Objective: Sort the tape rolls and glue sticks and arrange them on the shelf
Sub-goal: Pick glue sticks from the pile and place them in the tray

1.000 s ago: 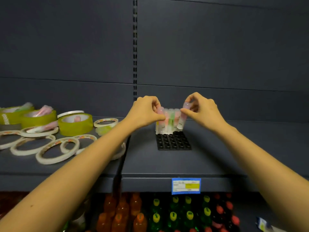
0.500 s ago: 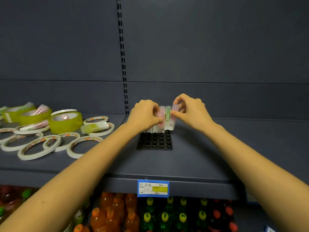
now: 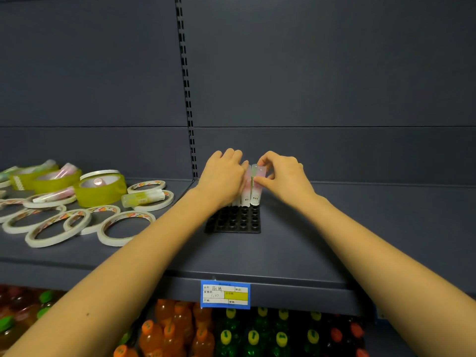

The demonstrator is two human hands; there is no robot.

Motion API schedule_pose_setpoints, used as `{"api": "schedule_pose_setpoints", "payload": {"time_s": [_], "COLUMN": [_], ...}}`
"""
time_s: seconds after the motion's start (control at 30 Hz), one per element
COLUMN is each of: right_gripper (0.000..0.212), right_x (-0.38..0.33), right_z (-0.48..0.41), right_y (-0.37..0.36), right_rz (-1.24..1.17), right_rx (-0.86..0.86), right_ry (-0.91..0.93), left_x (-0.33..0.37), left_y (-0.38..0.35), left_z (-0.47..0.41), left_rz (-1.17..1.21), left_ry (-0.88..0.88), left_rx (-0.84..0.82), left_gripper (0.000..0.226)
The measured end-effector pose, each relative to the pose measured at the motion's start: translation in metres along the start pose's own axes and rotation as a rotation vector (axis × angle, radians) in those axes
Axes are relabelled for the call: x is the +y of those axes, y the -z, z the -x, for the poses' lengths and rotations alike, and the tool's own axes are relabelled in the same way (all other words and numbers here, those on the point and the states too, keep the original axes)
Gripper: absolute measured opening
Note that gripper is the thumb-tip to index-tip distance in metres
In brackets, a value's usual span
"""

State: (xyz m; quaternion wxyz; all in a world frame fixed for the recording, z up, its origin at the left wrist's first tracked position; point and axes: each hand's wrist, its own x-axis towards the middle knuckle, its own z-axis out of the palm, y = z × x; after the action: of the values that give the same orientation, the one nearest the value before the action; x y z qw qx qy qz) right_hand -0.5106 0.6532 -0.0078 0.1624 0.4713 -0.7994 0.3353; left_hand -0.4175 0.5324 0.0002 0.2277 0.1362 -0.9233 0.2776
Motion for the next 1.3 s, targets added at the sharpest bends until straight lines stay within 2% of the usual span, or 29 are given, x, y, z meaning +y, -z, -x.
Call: {"api": "schedule_pose_setpoints", "payload": {"time_s": [0.1, 0.23, 0.33, 0.63, 0.7, 0.87, 1.07, 1.3], "right_gripper": [0.036, 0.024, 0.029, 0.034, 0.035, 0.039, 0.033, 0.025], "right_x": [-0.003, -0.007, -0.008, -0.024, -0.032, -0.070, -0.130, -0.193], "right_z": [0.000, -0.002, -0.004, -0.013, -0.015, -0.016, -0.021, -0.038], "right_y": [-0.002, 0.000, 0.004, 0.022, 0.024, 0.010, -0.030, -0.089], "right_rz": [-0.003, 0.203, 0.294, 0.481, 0.539, 0.410, 0.346, 0.342], "right_rx": [-0.021, -0.002, -0.010, -0.156, -0.143, -0.023, -0.110, -0.187], "right_ry": [-0.010, 0.046, 0.055, 0.056, 0.071, 0.125, 0.174, 0.032], "left_x": [-0.001, -0.008, -0.014, -0.051, -0.064, -0.104, -0.160, -0.238], "left_y": [-0.002, -0.005, -0.006, 0.004, 0.007, 0.008, -0.002, -0.023], "left_z": [0.003, 0.010, 0.017, 0.044, 0.054, 0.083, 0.125, 0.164], "left_rz": [0.022, 0.112, 0.152, 0.275, 0.278, 0.288, 0.330, 0.355], "left_ry": [0.009, 0.031, 0.041, 0.223, 0.257, 0.346, 0.446, 0.439], "left_rx": [-0.012, -0.024, 0.018, 0.055, 0.050, 0.012, 0.015, -0.012], "left_gripper": [0.051, 0.054, 0.055, 0.042, 0.041, 0.036, 0.030, 0.026]}}
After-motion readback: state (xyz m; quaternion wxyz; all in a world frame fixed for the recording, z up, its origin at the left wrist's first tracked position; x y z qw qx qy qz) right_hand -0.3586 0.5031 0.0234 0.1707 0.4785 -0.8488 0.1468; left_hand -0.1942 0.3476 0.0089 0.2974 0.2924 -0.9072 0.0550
